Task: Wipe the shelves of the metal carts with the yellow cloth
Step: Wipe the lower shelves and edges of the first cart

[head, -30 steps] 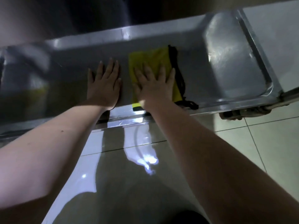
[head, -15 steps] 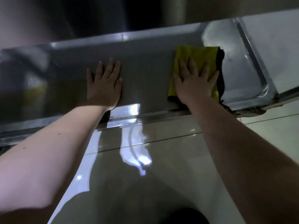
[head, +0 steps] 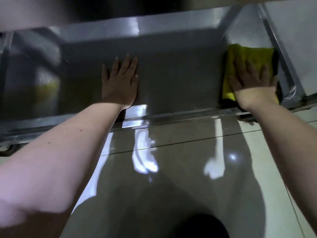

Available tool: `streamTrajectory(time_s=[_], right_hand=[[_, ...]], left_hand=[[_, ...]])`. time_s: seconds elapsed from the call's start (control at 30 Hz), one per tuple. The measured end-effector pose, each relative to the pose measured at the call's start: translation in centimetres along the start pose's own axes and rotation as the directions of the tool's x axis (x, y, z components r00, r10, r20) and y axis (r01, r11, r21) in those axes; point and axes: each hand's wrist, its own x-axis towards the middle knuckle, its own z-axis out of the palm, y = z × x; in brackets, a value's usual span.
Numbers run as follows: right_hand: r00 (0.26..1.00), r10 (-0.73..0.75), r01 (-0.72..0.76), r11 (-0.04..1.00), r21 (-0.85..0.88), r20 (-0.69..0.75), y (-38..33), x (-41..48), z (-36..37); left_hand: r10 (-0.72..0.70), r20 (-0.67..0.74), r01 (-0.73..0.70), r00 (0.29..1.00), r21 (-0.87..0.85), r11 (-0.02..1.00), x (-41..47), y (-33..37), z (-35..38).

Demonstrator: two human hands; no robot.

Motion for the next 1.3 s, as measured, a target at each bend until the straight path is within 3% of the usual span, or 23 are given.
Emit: streamTrajectory(time_s=[0.1, 0.17, 0.27, 0.33, 0.4, 0.47, 0.57, 0.7, 0.87, 0.97, 1.13, 1.3], right_hand=[[0.992, 0.123, -0.123, 0.992, 0.003, 0.027, -1.5, 0.0, 0.0], [0.995, 0.094, -0.094, 0.996, -0.013, 0.02, -5.7, -1.1, 0.5], [0.985, -0.17, 0.171, 0.985, -0.037, 0.018, -14.1, -4.0, 1.8], [0.931, -0.362, 0.364, 0.931, -0.035, 0.04, -19.4, -6.4, 2.7], [0.883, -0.464, 0.464, 0.886, 0.02, 0.068, -22.1, -7.3, 2.9], [0.884, -0.467, 0.456, 0.871, 0.184, 0.016, -21.3, -6.5, 1.9], [0.934, -0.309, 0.355, 0.855, 0.377, -0.179, -16.6, -4.3, 0.7], [0.936, -0.329, 0.343, 0.786, 0.514, -0.122, -13.3, -3.7, 1.6], [0.953, -0.301, 0.298, 0.903, 0.31, -0.038, -13.9, -3.8, 2.5], [0.952, -0.308, 0.306, 0.945, 0.112, -0.003, -14.2, -4.1, 2.9], [0.962, -0.272, 0.271, 0.962, -0.03, -0.02, -14.8, -4.6, 3.4], [0.952, -0.296, 0.303, 0.949, -0.089, 0.079, -18.4, -6.0, 3.6]], left_hand=[[-0.009, -0.002, 0.009, 1.0, 0.006, 1.0, -0.1, 0.1, 0.0], [-0.012, -0.002, 0.012, 1.0, 0.0, 1.0, -0.2, 0.0, -0.1], [0.005, -0.021, -0.007, 1.0, -0.095, 0.995, -0.4, -0.4, -0.2], [0.026, -0.1, -0.052, 0.995, -0.268, 0.962, -0.4, -0.7, -0.6], [-0.025, -0.172, -0.049, 0.985, -0.414, 0.909, -0.6, -0.8, -1.2], [-0.096, -0.189, 0.002, 0.977, -0.447, 0.895, -1.1, -0.3, -2.1], [-0.026, -0.081, -0.004, 0.996, -0.352, 0.936, -1.5, 4.0, -2.9], [-0.029, 0.076, 0.042, 0.997, -0.181, 0.983, -2.0, 11.9, -0.6], [-0.055, 0.134, 0.058, 0.989, -0.019, 0.998, -2.7, 9.4, 0.2], [-0.102, 0.065, 0.104, 0.993, -0.013, 0.995, -3.0, 3.4, -0.5], [-0.193, 0.017, 0.193, 0.981, -0.014, 0.981, -4.6, -7.3, -1.5], [-0.228, 0.054, 0.227, 0.972, 0.025, 0.974, -5.0, -5.9, -1.3]])
